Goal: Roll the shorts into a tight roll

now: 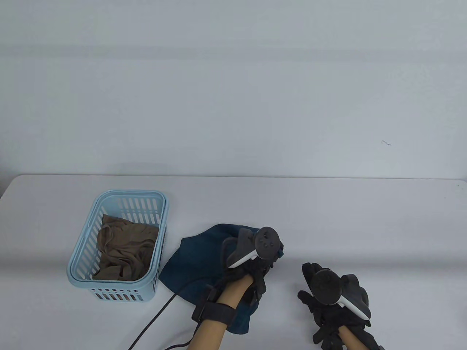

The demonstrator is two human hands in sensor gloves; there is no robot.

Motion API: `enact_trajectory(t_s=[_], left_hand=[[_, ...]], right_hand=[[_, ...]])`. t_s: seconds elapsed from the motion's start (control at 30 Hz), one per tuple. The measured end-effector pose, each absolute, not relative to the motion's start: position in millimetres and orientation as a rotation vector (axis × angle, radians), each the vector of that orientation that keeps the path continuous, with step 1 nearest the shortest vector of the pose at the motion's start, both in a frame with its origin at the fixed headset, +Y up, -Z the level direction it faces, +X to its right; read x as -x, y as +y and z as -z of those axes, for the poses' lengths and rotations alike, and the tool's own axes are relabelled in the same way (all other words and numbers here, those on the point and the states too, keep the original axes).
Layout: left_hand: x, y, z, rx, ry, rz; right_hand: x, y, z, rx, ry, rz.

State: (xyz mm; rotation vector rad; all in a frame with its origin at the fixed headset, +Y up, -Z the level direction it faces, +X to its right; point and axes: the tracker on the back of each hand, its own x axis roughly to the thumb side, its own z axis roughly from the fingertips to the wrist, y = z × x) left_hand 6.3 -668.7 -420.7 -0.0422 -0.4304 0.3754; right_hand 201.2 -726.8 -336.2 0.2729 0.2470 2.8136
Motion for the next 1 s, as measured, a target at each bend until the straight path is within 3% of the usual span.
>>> enact_trajectory(t_s=[0.2,0.5,0.8,0.9,1.0], left_hand=[[6.9,-635.8,403.4,0.052,-0.477,-0.616],[5.4,-636.1,384.8,0.140,-0.520,-0.854],[15.5,-642.0,378.2,0.105,-0.520,-0.724],[14.1,-638.3,372.5,0.037,-0.600,-0.651],[5.5,-634.6,364.6,0.067,-0.743,-0.575]], right_hand=[[-195.4,-720.6,330.4,-0.330,0.138,-2.768],[-190.4,-708.2,320.8,-0.376,-0.216,-2.656],[-194.7,-705.0,320.1,-0.328,-0.342,-2.628],[-195.0,-705.0,320.9,-0.328,-0.326,-2.622],[-194.1,-704.4,320.5,-0.333,-0.319,-2.629]])
